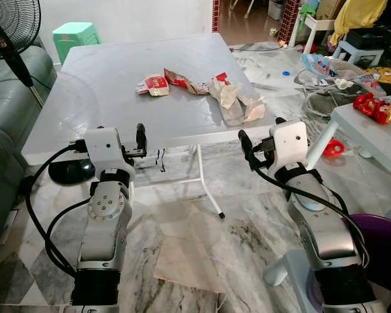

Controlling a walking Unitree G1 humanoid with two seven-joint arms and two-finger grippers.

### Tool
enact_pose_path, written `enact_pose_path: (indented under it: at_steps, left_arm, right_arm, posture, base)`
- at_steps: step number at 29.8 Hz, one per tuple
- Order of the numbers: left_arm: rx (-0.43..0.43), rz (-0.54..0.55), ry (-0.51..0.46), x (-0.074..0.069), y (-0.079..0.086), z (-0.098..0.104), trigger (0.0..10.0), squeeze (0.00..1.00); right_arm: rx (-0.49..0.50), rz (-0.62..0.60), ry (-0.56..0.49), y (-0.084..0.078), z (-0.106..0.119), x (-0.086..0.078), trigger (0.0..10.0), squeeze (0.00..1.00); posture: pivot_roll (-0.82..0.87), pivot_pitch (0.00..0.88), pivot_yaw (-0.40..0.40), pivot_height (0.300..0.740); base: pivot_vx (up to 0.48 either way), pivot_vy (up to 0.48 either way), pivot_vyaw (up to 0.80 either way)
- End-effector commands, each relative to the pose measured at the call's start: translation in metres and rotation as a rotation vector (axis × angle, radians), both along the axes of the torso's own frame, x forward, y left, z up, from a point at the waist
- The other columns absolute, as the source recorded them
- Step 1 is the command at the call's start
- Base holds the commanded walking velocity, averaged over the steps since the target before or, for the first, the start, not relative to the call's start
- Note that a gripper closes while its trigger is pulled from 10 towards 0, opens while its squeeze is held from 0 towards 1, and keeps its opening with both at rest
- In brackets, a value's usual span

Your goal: Picking trash to rubbish bin

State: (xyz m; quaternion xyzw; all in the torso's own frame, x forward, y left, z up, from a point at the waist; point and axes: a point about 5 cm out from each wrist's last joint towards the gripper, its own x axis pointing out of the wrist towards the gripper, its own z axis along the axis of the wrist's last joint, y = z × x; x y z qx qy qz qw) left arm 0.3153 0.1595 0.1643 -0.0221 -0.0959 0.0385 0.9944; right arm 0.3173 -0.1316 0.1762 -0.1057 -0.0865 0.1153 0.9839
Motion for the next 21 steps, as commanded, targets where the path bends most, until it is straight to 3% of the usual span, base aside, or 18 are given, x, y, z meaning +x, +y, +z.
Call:
enact_pose_path:
  at_steps: [1,21]
  left_arm:
    - [-0.005,0.002,-0.033,0.0007,0.0002,0.0105,10.0,0.0]
    - [0.009,-0.008,-0.01,-0.0014,-0.0041,0.0068,10.0,0.0]
  right_arm:
    - [-0.006,0.002,-0.036,0.0015,0.0072,0.0003,10.0,0.0]
    - [-0.028,0.012,-0.05,0.0028,0.0068,-0.0005,10.0,0.0]
  posture:
    - [-0.02,0.016,0.013,0.74]
    - [-0.02,0.021,0.006,0.74]
  base:
    - [0.48,0.0,0.0]
    - [0.466,0.0,0.0]
